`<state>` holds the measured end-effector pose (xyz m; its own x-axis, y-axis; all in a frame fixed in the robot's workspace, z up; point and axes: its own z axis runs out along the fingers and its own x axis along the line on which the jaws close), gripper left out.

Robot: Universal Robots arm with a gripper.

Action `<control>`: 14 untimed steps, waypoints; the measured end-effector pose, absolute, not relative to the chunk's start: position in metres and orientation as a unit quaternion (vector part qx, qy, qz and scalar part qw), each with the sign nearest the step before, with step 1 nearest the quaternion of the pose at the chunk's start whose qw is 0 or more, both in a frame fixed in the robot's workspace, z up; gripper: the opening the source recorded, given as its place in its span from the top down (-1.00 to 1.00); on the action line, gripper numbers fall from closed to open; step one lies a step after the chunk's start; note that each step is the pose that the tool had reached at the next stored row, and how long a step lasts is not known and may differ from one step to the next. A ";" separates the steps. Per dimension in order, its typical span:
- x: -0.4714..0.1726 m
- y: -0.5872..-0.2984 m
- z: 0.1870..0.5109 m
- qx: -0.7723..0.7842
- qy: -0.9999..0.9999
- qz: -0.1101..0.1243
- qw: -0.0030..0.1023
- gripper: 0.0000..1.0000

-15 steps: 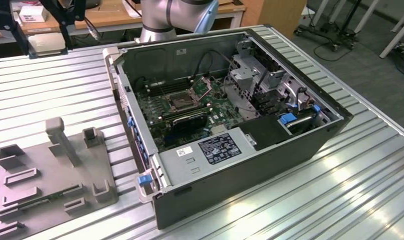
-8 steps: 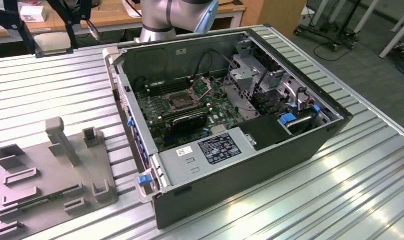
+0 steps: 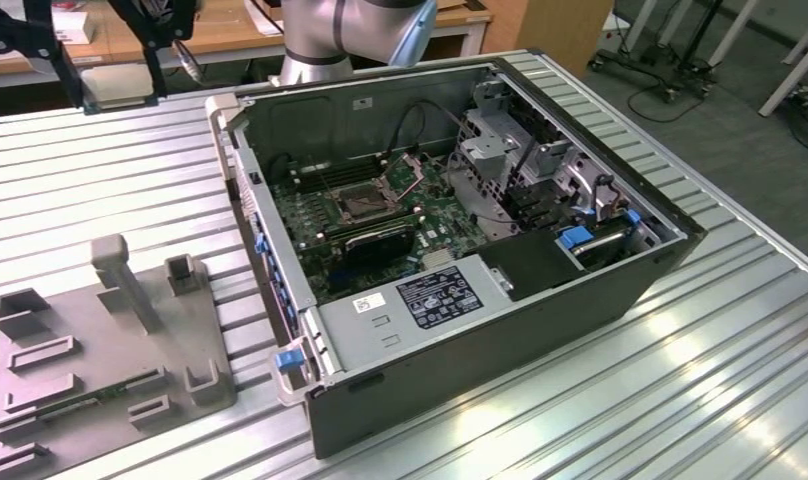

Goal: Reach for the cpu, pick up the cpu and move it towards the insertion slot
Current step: 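Pick up the cpu and move it towards the insertion slot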

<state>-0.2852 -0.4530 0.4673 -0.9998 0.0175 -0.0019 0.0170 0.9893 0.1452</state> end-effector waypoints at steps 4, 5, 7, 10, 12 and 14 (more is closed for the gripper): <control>-0.282 -0.453 0.467 0.009 0.997 0.073 0.002 -0.09; -0.281 -0.453 0.467 0.009 0.997 0.073 0.002 -0.09; -0.279 -0.453 0.467 0.009 0.997 0.073 0.002 -0.09; -0.276 -0.453 0.467 0.009 0.997 0.073 0.002 -0.09; -0.274 -0.453 0.467 0.009 0.997 0.073 0.002 -0.09; -0.272 -0.453 0.467 0.009 0.997 0.073 0.002 -0.09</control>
